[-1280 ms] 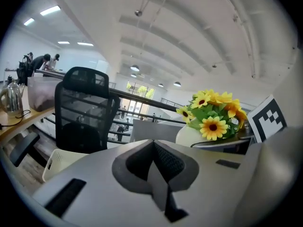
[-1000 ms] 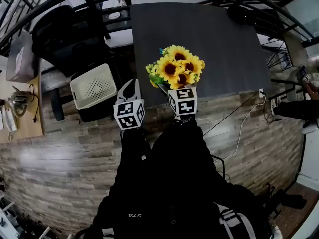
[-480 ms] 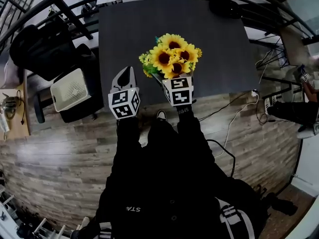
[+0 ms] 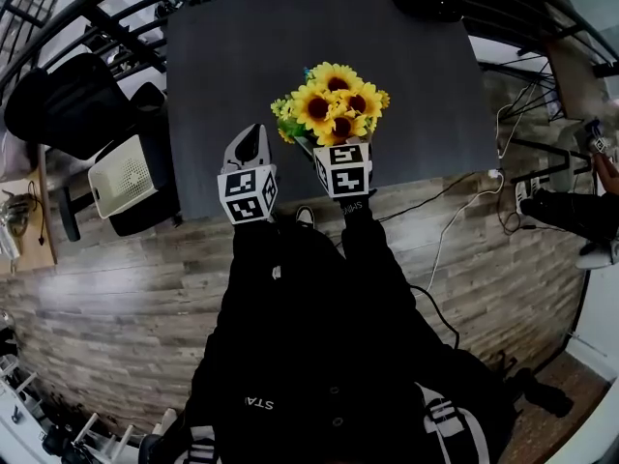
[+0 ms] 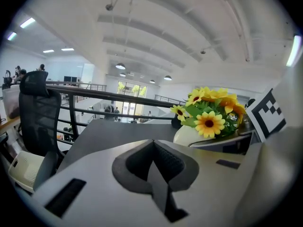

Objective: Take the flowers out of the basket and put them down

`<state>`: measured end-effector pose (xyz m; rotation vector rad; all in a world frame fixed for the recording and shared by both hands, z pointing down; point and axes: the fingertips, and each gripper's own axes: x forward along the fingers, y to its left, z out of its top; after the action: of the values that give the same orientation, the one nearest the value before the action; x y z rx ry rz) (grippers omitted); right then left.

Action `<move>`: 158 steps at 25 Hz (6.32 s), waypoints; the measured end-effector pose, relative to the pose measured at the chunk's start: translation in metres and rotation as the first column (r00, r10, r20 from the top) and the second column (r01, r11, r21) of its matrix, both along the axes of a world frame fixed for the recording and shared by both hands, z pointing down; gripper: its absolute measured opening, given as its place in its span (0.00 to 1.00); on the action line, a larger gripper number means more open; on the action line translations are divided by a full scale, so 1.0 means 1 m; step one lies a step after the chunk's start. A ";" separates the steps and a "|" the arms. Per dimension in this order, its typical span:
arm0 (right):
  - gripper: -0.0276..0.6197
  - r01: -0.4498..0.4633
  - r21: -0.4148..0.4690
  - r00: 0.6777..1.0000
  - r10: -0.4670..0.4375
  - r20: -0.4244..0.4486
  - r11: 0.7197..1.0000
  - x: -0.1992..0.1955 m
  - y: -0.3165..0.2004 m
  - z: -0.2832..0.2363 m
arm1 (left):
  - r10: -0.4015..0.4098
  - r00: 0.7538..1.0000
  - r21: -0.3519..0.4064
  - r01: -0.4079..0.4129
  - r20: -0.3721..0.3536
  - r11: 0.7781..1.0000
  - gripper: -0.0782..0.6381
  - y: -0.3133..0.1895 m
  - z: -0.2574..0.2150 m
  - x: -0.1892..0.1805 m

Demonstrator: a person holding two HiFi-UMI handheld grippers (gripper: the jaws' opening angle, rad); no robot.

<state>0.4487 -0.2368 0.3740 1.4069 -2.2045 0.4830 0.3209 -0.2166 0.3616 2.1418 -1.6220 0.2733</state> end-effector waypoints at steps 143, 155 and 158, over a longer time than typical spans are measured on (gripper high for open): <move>0.06 -0.082 0.533 0.995 0.044 0.084 0.842 -0.014 0.013 -0.236 | 0.084 0.996 0.426 -0.084 0.018 0.901 0.11 -0.016 -0.213 0.008; 0.06 -0.086 0.526 0.995 0.047 0.086 0.846 -0.011 0.010 -0.229 | 0.106 0.994 0.418 -0.105 0.022 0.902 0.11 -0.016 -0.207 0.014; 0.06 -0.089 0.523 0.995 0.051 0.085 0.848 -0.012 0.009 -0.229 | 0.110 0.994 0.414 -0.111 0.025 0.903 0.11 -0.017 -0.206 0.013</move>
<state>0.4366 -0.2280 0.1451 1.7671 -2.4618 -0.0743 0.3338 -0.2337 0.1560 2.5522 -1.6785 -0.0477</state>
